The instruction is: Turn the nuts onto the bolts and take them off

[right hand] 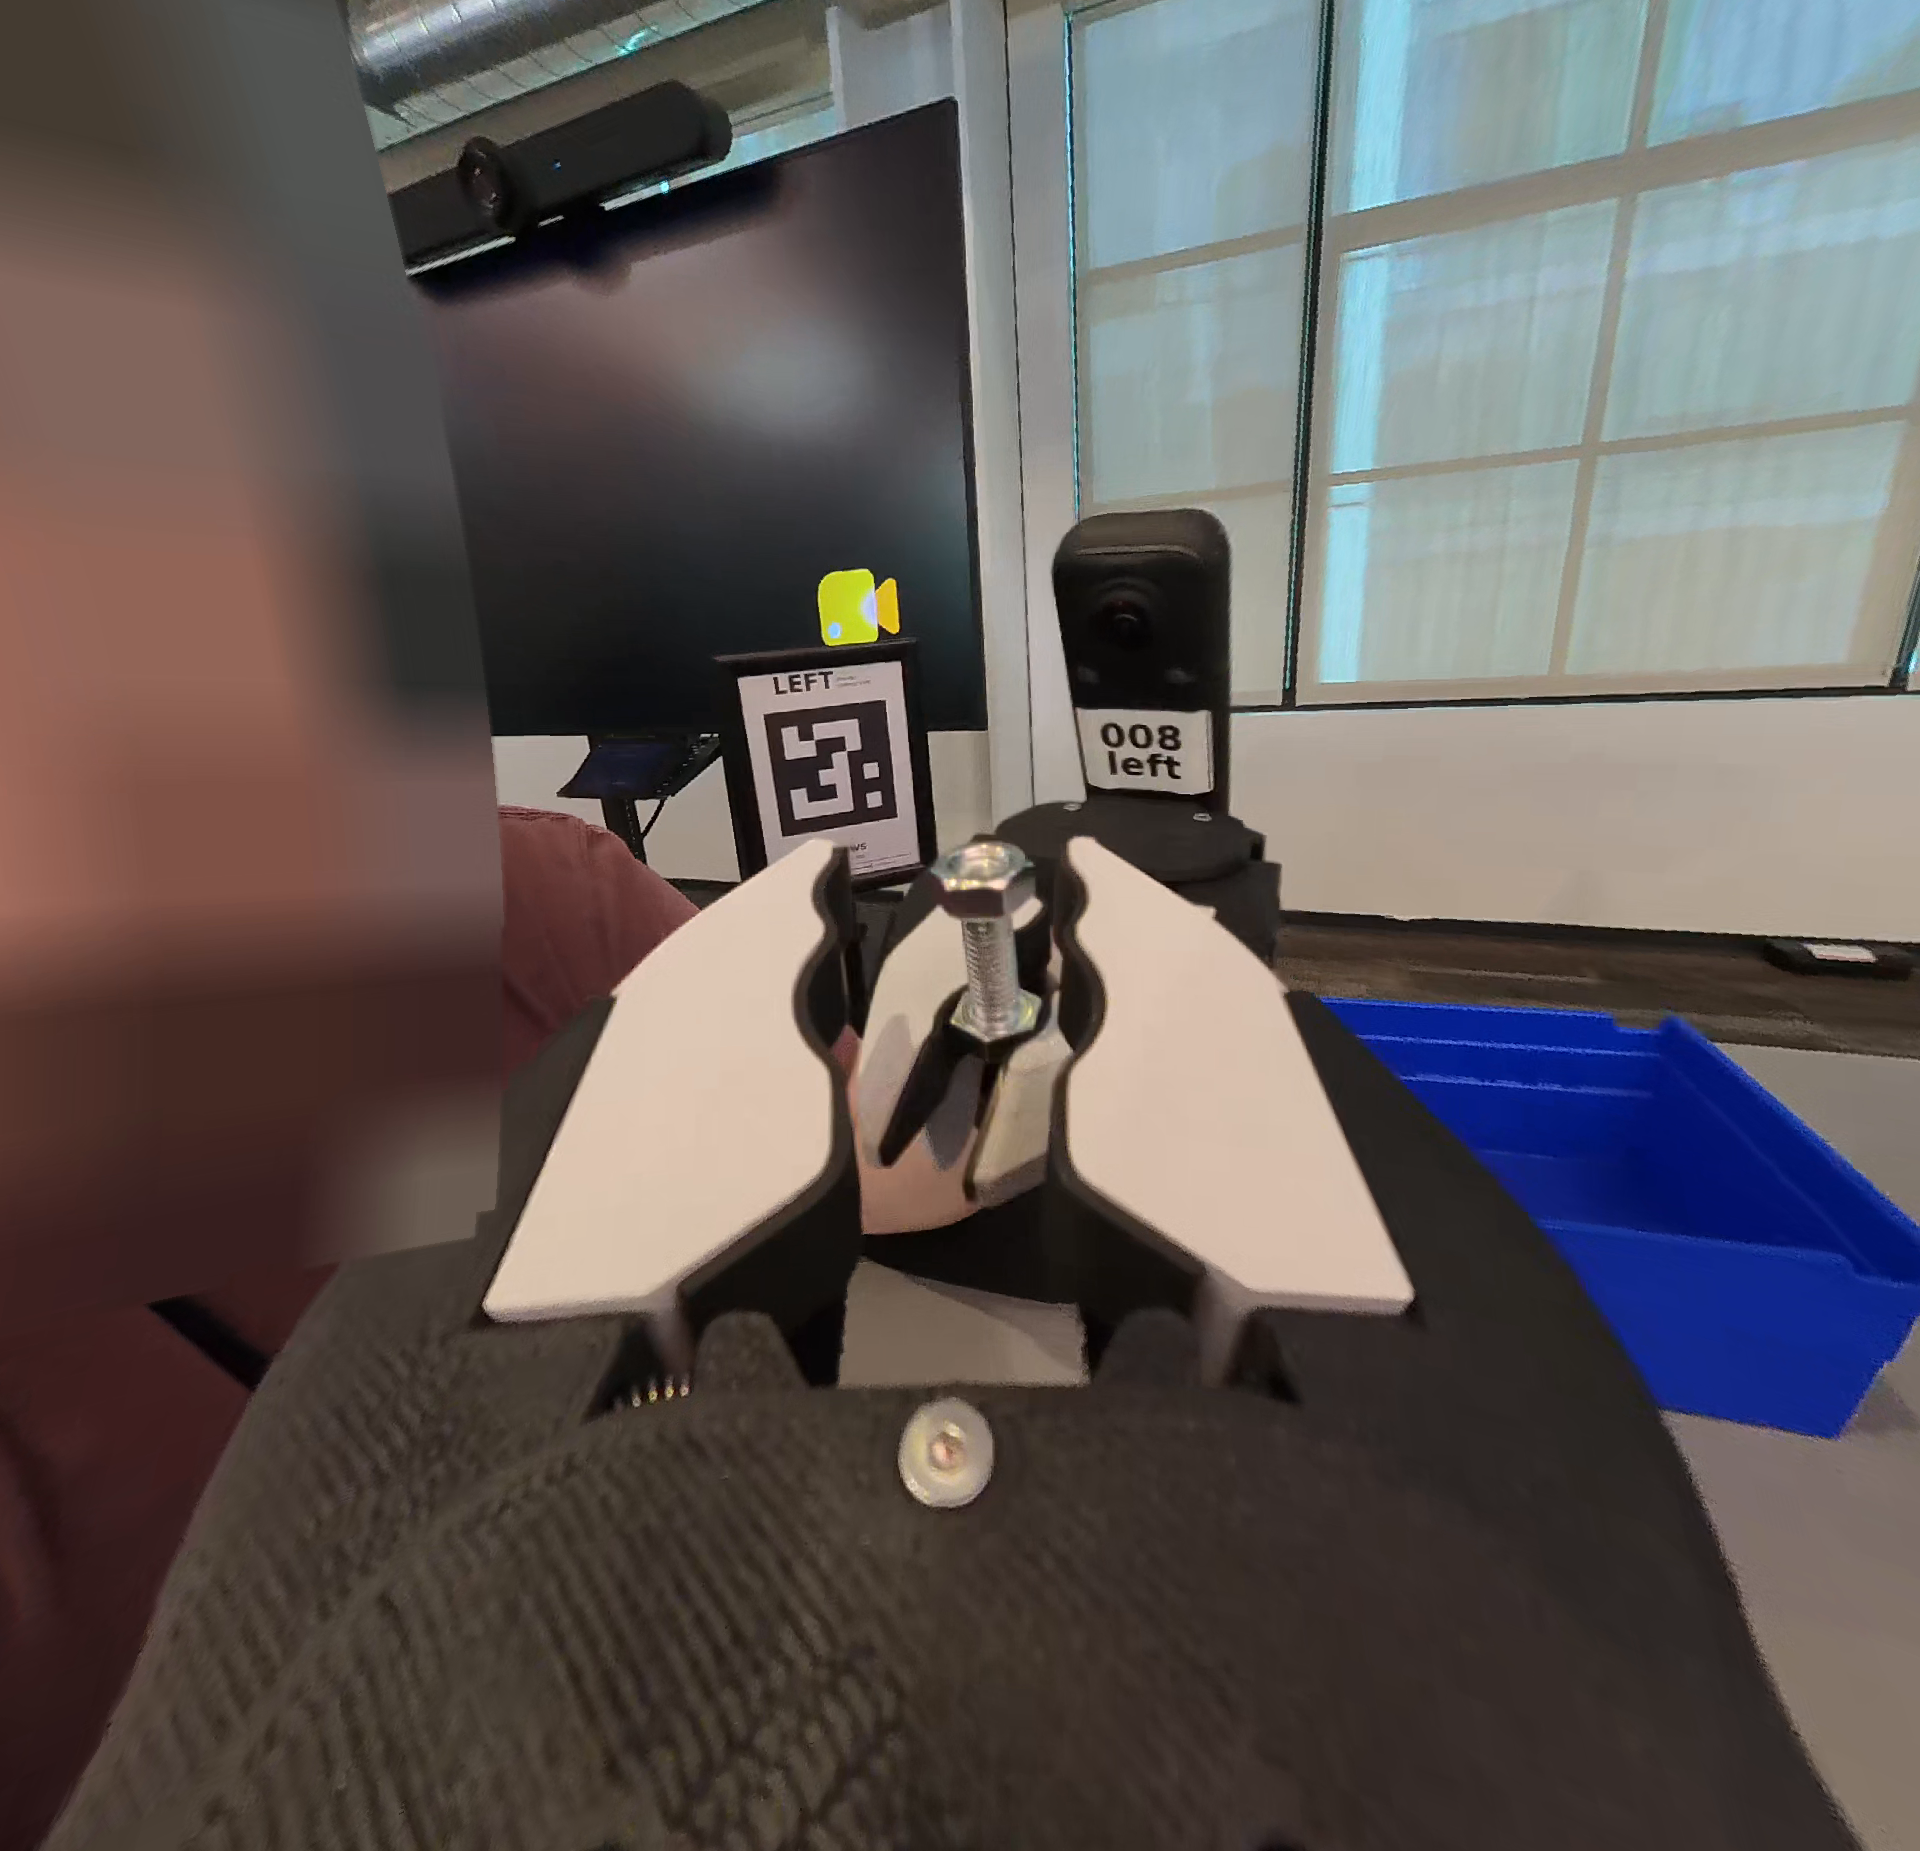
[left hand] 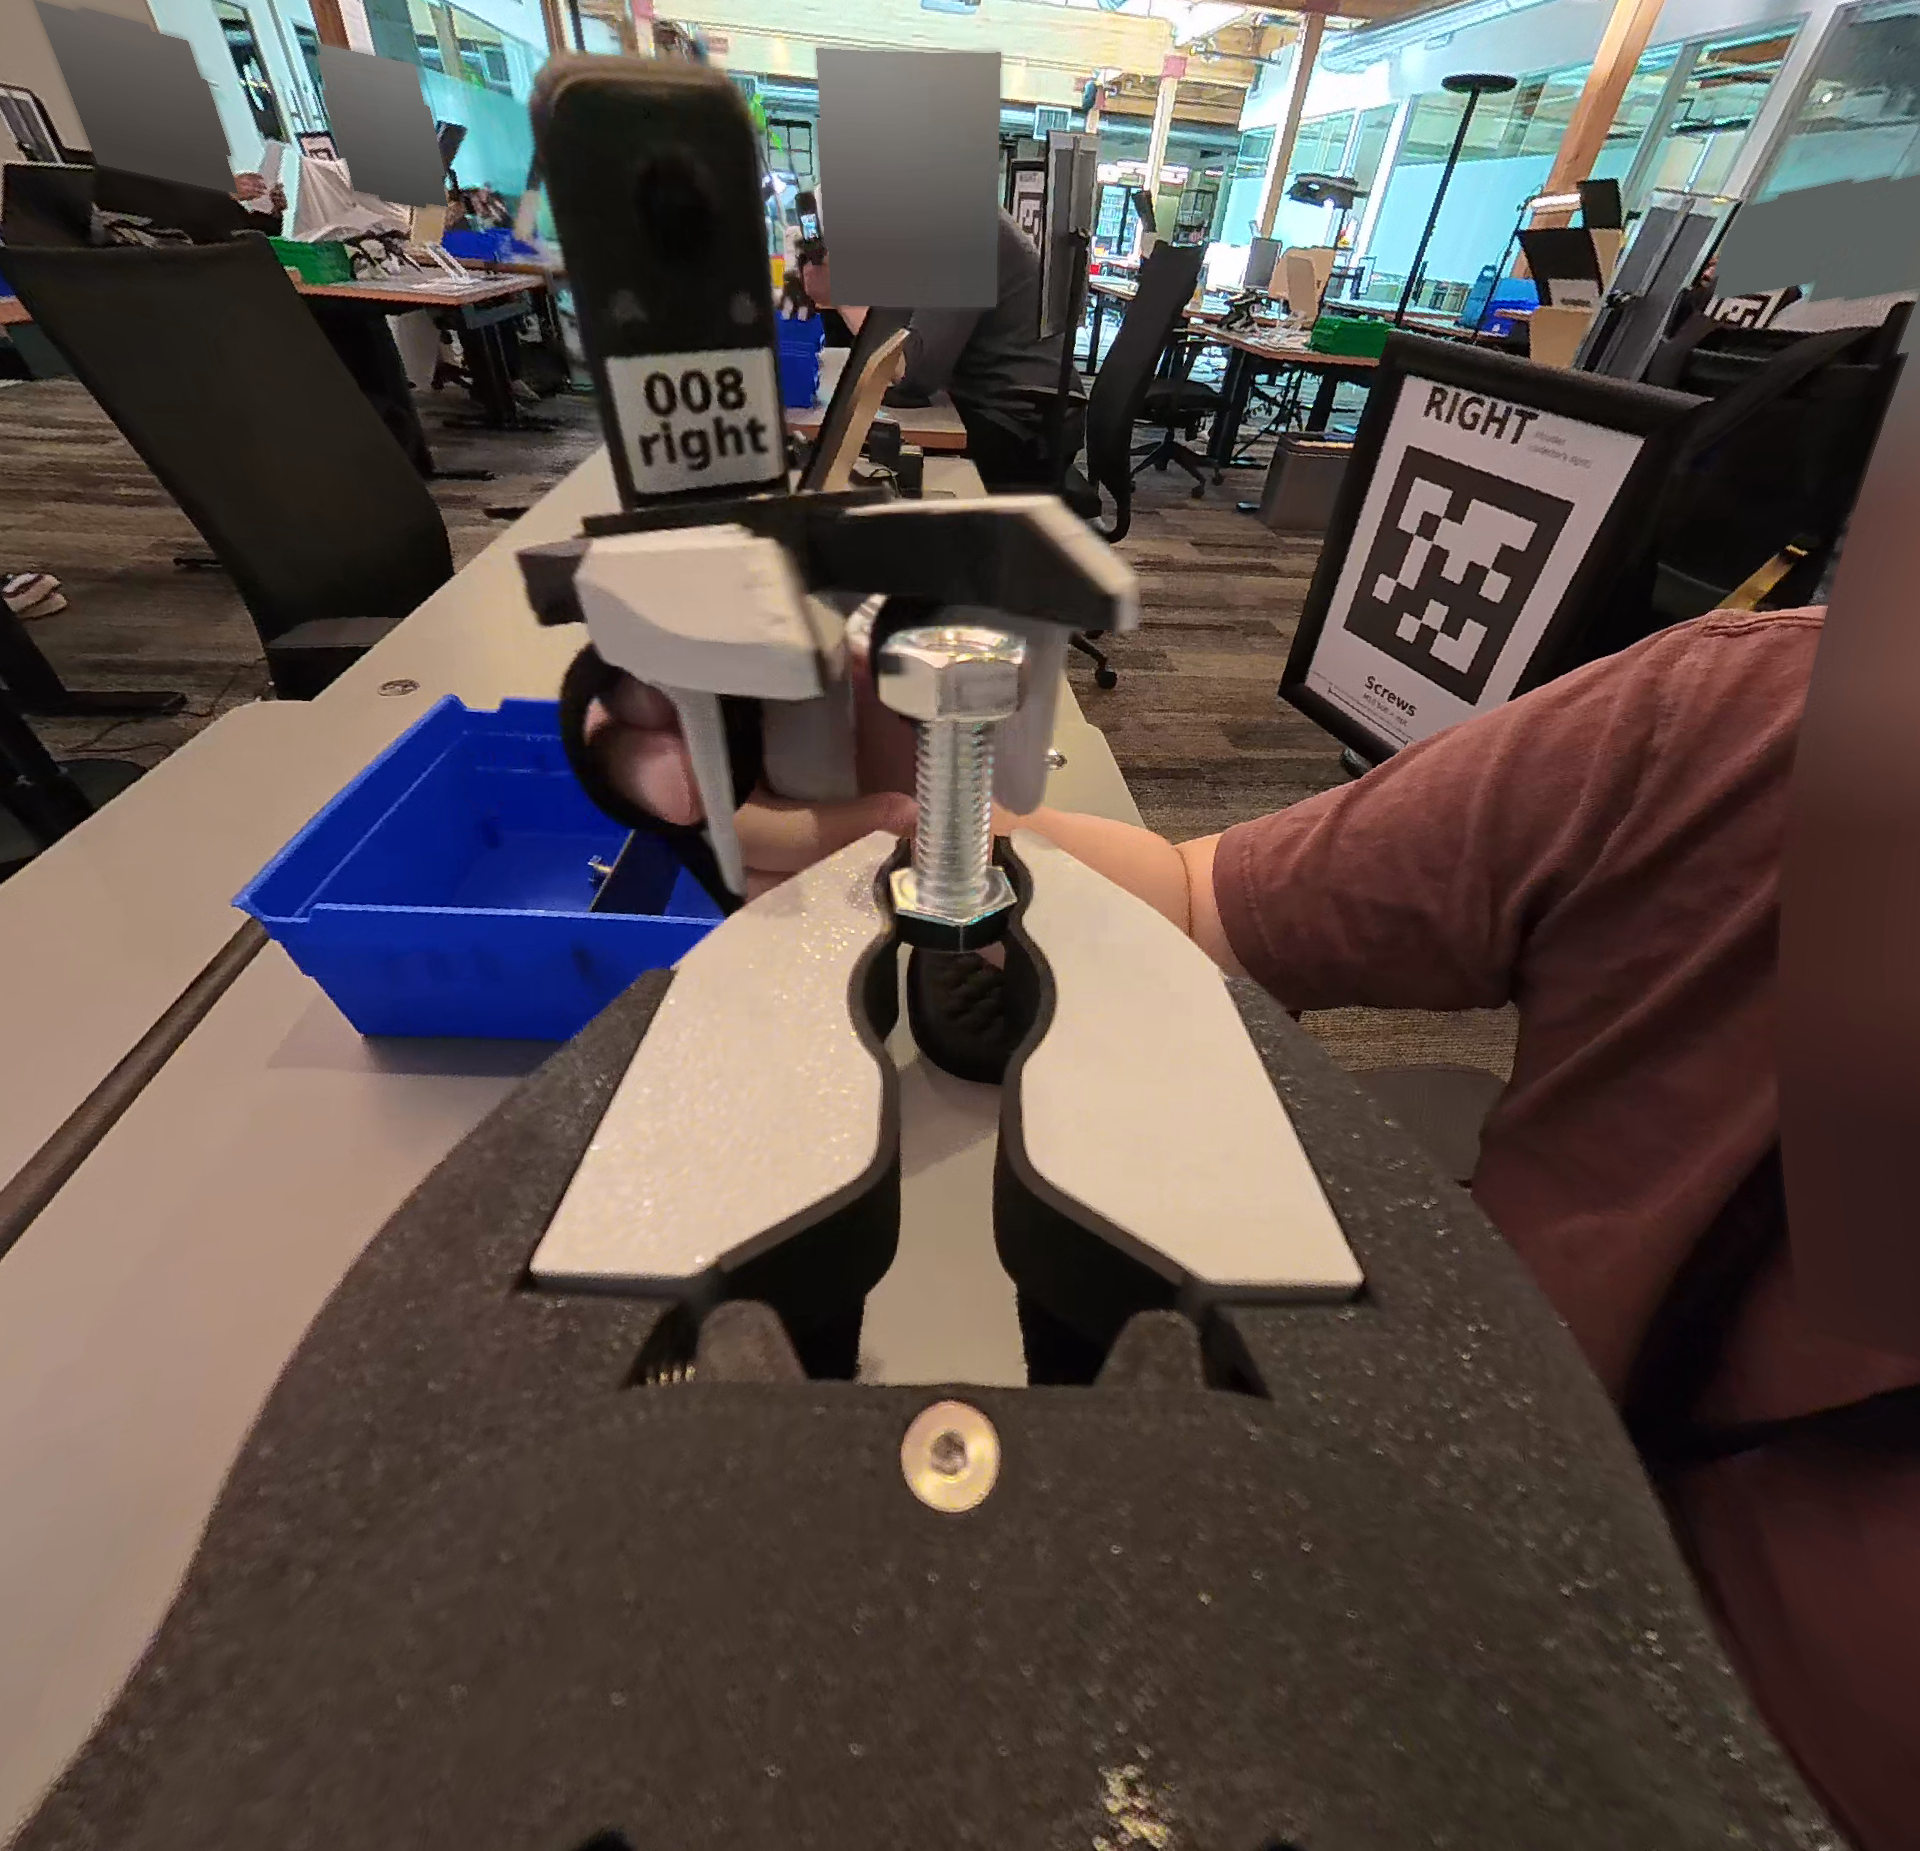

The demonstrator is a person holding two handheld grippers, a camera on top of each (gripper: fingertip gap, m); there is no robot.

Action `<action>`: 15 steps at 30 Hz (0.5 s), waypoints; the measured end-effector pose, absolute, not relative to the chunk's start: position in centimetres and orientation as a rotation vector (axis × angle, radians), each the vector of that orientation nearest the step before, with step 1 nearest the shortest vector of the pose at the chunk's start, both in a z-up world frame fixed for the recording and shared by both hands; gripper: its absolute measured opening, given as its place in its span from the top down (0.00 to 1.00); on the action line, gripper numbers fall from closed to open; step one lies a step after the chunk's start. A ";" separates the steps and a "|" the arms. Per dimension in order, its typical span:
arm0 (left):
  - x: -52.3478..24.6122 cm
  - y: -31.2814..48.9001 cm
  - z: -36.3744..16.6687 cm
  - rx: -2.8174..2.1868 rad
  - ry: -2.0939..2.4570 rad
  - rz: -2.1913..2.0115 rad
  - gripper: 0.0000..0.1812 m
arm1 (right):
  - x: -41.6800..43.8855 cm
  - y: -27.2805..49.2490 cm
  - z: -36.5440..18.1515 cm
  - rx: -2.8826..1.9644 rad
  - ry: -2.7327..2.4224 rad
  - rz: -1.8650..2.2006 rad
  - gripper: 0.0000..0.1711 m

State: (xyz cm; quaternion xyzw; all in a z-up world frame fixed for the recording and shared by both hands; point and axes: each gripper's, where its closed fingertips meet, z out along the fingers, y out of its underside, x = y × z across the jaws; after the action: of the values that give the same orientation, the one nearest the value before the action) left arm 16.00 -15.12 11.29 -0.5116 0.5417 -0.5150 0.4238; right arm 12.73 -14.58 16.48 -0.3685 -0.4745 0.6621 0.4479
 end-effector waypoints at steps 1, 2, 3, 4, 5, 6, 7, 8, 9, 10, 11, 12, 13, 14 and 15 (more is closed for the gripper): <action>16.1 -15.1 11.2 -1.282 1.356 -1.290 0.92 | 12.5 -14.6 16.5 -0.923 -1.169 1.638 0.79; 16.1 -15.2 11.2 -1.281 1.357 -1.292 0.92 | 12.5 -14.2 16.4 -0.935 -1.155 1.629 0.79; 16.2 -15.3 11.2 -1.278 1.362 -1.296 0.92 | 12.6 -13.7 16.2 -0.946 -1.143 1.619 0.79; 16.2 -15.4 11.2 -1.276 1.365 -1.298 0.92 | 12.9 -13.1 16.0 -0.956 -1.131 1.622 0.77; 16.2 -15.3 11.2 -1.279 1.357 -1.288 0.92 | 13.3 -12.3 16.0 -0.969 -1.104 1.635 0.81; 16.2 -15.4 11.2 -1.274 1.358 -1.291 0.92 | 13.7 -11.6 16.0 -0.982 -1.067 1.645 0.81; 16.1 -15.5 11.3 -1.276 1.364 -1.297 0.92 | 14.0 -11.3 16.3 -0.975 -1.045 1.659 0.81; 16.1 -15.4 11.3 -1.277 1.361 -1.293 0.92 | 14.2 -11.7 16.6 -0.954 -1.049 1.678 0.81; 16.1 -15.3 11.3 -1.275 1.359 -1.286 0.92 | 14.2 -12.4 16.8 -0.931 -1.075 1.686 0.80; 16.1 -15.3 11.3 -1.277 1.361 -1.287 0.92 | 14.0 -13.2 16.9 -0.914 -1.109 1.674 0.80; 16.1 -15.2 11.3 -1.278 1.360 -1.292 0.92 | 13.6 -13.9 16.8 -0.906 -1.146 1.647 0.79; 16.1 -15.2 11.2 -1.278 1.358 -1.297 0.92 | 13.1 -14.4 16.5 -0.909 -1.176 1.615 0.79; 16.1 -15.2 11.2 -1.280 1.358 -1.301 0.92 | 12.6 -14.6 16.3 -0.917 -1.192 1.584 0.78; 16.2 -15.3 11.2 -1.281 1.360 -1.305 0.92 | 12.3 -14.5 16.0 -0.928 -1.193 1.560 0.79; 16.2 -15.3 11.1 -1.280 1.362 -1.306 0.92 | 12.2 -14.1 15.8 -0.942 -1.183 1.548 0.79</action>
State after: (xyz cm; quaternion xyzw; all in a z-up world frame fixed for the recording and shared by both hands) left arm 16.22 -15.33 11.14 -0.5100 0.5427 -0.5206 0.4175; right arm 12.17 -14.06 15.81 -0.3845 -0.4827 0.6315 0.4695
